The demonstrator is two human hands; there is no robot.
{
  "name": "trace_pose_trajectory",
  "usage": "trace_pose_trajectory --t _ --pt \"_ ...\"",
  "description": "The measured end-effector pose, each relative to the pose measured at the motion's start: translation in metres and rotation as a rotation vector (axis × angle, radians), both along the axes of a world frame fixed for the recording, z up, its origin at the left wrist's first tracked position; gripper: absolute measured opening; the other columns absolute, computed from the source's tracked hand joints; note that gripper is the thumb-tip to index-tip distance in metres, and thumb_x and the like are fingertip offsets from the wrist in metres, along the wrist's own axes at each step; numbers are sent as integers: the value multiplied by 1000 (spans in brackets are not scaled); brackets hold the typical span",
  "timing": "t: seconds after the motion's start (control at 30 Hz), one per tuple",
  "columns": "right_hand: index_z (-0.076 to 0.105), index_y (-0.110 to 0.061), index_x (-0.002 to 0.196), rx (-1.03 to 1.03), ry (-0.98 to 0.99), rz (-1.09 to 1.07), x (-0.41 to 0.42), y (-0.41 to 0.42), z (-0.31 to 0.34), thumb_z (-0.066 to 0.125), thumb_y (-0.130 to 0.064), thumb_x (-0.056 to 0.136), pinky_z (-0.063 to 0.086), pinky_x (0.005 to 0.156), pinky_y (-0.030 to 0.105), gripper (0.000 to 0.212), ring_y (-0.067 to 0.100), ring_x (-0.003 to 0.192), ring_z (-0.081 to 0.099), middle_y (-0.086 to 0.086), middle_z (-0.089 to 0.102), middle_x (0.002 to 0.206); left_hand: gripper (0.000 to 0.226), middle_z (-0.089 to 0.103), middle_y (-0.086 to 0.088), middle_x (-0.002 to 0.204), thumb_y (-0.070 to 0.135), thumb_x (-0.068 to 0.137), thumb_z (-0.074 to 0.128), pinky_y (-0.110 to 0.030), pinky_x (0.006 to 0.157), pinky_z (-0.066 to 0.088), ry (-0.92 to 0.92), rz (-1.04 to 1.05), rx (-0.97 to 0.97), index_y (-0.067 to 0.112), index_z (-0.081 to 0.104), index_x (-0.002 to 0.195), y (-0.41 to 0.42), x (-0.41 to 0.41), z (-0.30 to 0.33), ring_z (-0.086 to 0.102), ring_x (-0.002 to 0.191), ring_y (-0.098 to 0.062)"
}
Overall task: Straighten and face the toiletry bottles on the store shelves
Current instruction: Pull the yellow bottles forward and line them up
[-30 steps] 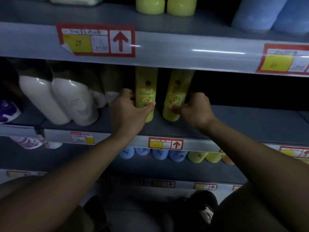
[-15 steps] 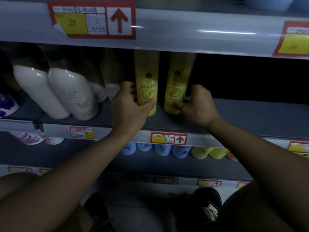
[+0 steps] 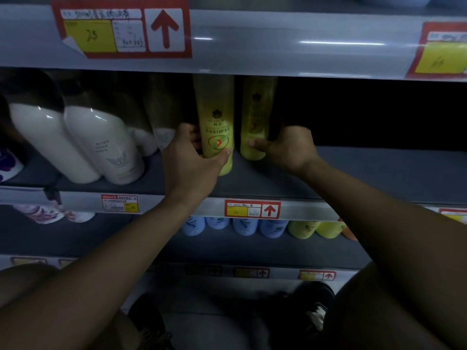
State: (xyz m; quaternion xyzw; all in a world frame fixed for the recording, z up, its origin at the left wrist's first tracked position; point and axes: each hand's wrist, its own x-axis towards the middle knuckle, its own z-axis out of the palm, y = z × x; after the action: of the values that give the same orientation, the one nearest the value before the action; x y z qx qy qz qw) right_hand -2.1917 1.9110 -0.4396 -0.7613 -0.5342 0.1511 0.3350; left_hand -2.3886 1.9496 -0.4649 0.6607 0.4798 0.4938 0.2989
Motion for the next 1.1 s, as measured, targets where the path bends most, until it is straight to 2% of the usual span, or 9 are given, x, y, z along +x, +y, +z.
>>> trace_pose_trajectory --t 0.17,0.37,0.5,0.6,0.67,1.1 --pt "65 -10 131 20 5 6 -4 5 1 76 -41 91 55 96 38 52 26 118 65 11 69 129 51 75 10 101 31 68 94 -40 78 65 2 18 -16 28 59 105 2 1 0 74 92 -1" --pt "63 -14 133 14 59 -15 -5 13 -2 78 -43 89 56 96 36 55 25 118 65 9 69 129 53 75 10 100 32 67 94 -40 77 65 23 48 -19 27 58 106 1 3 1 74 89 -1" --pt "63 -13 133 21 42 -25 -8 13 -2 77 -43 89 57 96 40 56 27 119 65 10 68 131 61 73 10 101 48 61 94 -39 74 64 64 94 -7 27 58 105 2 5 1 73 86 -4" --pt "66 -13 129 27 44 -35 -9 13 -2 78 -42 89 57 93 39 50 26 115 67 10 70 126 70 72 7 102 65 53 90 -41 72 63 88 130 4 28 59 103 5 7 -1 73 88 -10" --pt "66 -13 129 23 49 -38 -9 13 -2 78 -42 90 57 94 38 50 25 115 67 10 70 127 73 71 6 102 69 51 88 -42 72 62 95 144 7 27 59 103 6 7 -2 72 88 -12" --pt "63 -13 132 10 -35 14 -7 14 -4 73 -44 93 52 81 29 51 26 113 67 10 70 126 70 65 2 101 59 59 93 -40 71 58 158 135 60 21 55 103 -2 9 4 66 87 -15"
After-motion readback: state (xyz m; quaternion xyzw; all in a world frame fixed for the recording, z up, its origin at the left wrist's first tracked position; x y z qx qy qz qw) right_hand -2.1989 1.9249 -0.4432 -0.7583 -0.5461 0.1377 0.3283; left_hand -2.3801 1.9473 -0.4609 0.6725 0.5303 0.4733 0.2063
